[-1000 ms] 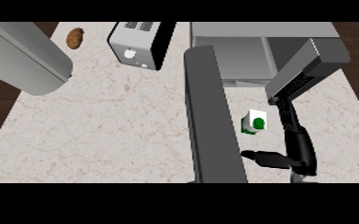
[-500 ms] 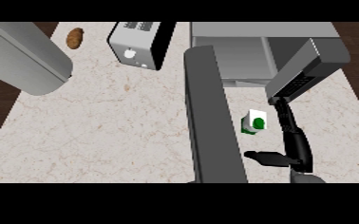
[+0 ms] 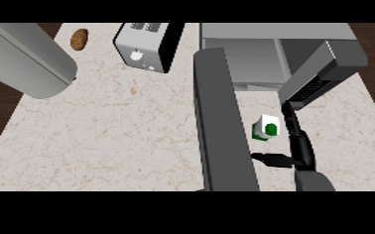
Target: Pick up the milk, place it into the microwave and close the microwave
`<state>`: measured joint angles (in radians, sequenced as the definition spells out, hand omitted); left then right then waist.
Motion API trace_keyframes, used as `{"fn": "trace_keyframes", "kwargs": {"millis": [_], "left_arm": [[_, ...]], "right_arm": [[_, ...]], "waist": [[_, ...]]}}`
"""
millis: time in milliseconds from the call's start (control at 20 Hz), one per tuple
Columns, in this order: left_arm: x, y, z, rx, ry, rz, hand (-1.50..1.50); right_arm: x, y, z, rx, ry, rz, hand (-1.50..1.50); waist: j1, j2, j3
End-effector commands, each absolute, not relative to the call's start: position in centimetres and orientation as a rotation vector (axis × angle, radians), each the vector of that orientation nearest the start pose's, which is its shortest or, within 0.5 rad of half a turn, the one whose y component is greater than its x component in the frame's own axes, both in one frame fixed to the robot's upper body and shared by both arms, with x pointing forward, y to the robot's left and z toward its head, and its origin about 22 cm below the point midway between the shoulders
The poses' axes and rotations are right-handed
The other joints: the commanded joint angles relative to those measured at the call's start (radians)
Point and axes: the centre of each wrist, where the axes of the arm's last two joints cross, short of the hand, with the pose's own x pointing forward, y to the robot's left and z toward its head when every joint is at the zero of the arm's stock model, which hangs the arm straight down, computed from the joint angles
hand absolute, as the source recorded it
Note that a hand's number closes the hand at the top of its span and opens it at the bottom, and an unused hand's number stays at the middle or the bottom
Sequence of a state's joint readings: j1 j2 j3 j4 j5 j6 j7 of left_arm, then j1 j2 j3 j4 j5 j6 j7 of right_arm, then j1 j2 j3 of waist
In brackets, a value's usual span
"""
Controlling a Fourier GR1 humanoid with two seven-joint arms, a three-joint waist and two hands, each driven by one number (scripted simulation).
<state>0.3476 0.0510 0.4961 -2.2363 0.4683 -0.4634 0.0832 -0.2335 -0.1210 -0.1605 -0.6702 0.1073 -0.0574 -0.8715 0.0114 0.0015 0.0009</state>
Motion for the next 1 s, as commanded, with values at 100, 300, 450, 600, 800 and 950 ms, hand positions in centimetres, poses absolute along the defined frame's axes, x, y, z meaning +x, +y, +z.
{"fn": "trace_keyframes", "kwargs": {"millis": [100, 300, 450, 600, 800, 950], "left_arm": [[11.7, 35.5, 11.4, -0.009, -1.968, 0.011, -1.5], [11.1, 35.3, 10.7, -0.022, -1.975, 0.007, -1.5], [10.3, 33.3, 11.0, -0.038, -1.951, -0.002, -1.5], [10.2, 33.8, 10.6, -0.034, -1.966, 0.013, -1.5], [11.0, 35.1, 10.8, -0.016, -1.956, 0.0, -1.5], [10.2, 35.0, 11.0, -0.036, -1.968, 0.006, -1.5]], "right_arm": [[26.1, -27.7, -14.9, -0.206, -1.762, 0.16, -1.5], [26.2, -28.8, -15.1, -0.151, -1.766, 0.187, 1.5], [28.0, -25.7, -14.4, -0.117, -1.837, 0.234, 1.5], [27.9, -27.4, -14.1, -0.208, -1.914, 0.262, 1.5], [27.8, -31.4, -13.3, -0.202, -1.925, 0.223, 1.5], [27.6, -32.8, -13.1, -0.224, -1.92, 0.171, 1.5]], "waist": [[0.002, 0.001, 0.0], [0.006, 0.003, 0.001], [0.011, 0.003, 0.001], [0.014, 0.004, 0.001], [0.009, 0.005, 0.001], [0.018, 0.007, 0.002]]}}
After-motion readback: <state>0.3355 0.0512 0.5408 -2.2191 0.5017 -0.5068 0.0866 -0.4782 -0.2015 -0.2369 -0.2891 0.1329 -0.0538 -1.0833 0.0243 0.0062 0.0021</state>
